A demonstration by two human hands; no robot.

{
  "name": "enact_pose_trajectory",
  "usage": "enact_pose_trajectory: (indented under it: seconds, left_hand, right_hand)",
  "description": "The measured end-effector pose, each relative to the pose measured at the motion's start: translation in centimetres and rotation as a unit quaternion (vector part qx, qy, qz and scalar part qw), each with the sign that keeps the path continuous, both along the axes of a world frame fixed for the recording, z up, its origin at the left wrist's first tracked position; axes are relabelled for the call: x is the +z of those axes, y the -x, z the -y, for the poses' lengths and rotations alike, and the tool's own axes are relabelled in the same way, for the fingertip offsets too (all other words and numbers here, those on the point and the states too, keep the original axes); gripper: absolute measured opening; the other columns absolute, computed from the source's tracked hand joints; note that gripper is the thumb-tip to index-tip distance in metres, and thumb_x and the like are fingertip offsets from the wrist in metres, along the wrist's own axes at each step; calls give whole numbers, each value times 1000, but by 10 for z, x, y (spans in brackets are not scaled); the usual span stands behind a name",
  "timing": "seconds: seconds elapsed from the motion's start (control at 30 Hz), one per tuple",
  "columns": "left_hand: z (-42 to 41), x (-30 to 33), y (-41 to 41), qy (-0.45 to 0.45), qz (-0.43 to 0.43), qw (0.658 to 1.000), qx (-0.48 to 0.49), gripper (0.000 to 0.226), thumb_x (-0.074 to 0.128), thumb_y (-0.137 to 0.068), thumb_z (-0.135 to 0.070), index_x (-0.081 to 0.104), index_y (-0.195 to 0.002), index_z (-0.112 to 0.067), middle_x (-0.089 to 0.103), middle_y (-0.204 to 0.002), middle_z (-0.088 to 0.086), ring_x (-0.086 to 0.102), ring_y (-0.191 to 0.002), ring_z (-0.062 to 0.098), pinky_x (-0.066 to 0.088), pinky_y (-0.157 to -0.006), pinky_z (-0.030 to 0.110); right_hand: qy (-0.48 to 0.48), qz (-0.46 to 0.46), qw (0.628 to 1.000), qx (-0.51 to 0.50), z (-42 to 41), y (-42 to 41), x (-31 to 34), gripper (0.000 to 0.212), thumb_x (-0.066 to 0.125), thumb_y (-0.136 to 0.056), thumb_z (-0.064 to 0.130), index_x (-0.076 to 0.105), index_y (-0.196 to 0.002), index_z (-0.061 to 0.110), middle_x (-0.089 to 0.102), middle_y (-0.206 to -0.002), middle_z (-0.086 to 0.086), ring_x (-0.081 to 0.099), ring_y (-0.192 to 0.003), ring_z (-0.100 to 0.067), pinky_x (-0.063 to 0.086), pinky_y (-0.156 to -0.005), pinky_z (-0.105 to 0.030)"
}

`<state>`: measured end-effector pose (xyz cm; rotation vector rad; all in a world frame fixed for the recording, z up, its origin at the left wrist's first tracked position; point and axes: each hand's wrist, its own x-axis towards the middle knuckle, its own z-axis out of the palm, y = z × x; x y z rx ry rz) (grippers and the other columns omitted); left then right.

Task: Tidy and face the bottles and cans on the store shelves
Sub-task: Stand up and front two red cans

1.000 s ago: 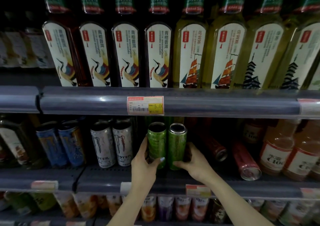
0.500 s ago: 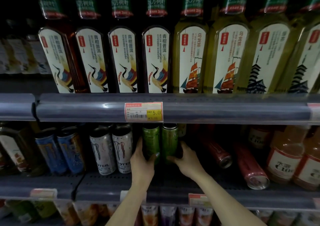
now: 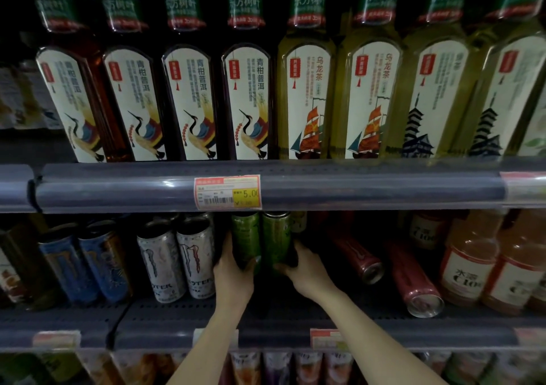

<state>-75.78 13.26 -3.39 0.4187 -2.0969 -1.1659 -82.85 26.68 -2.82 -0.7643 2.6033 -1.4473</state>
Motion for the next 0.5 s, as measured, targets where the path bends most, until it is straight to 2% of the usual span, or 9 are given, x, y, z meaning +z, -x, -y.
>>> enact_pose_trajectory:
  seconds: [0.17,0.3,0.4,0.5]
  left_hand:
    - [-3,4,-5,3,14,1000,-18,77,72,-77,-8,32,-142,-17,56,-132,8,51,-122,25,40,-93,27]
    - [-11,5,-15,-36,12,999,-31,83,71,-79,-13,22,-146,-21,52,-137,5,49,-126,22,42,-102,41]
    - [-20,4,-23,-50,14,998,-33,86,72,-79,-16,20,-147,-20,52,-137,6,49,-126,23,42,-103,43]
    - [-30,3,-28,-58,21,998,-33,83,73,-79,-19,24,-146,-16,48,-138,11,47,-126,26,41,-103,47]
  right_hand:
    - [-8,4,1000,11,-7,-4,2,56,66,-84,25,43,-134,20,56,-133,-3,52,-121,-19,37,-90,-19]
    - [3,18,1000,23,-17,-11,3,63,62,-88,26,31,-143,24,46,-143,-2,44,-129,-17,34,-96,-20]
    - [1,36,999,15,-29,-16,3,69,62,-88,28,24,-145,21,41,-146,-5,42,-131,-18,33,-103,-25]
    - [2,39,999,14,-43,-21,5,67,62,-88,29,27,-144,20,44,-144,-5,44,-129,-17,32,-98,-20]
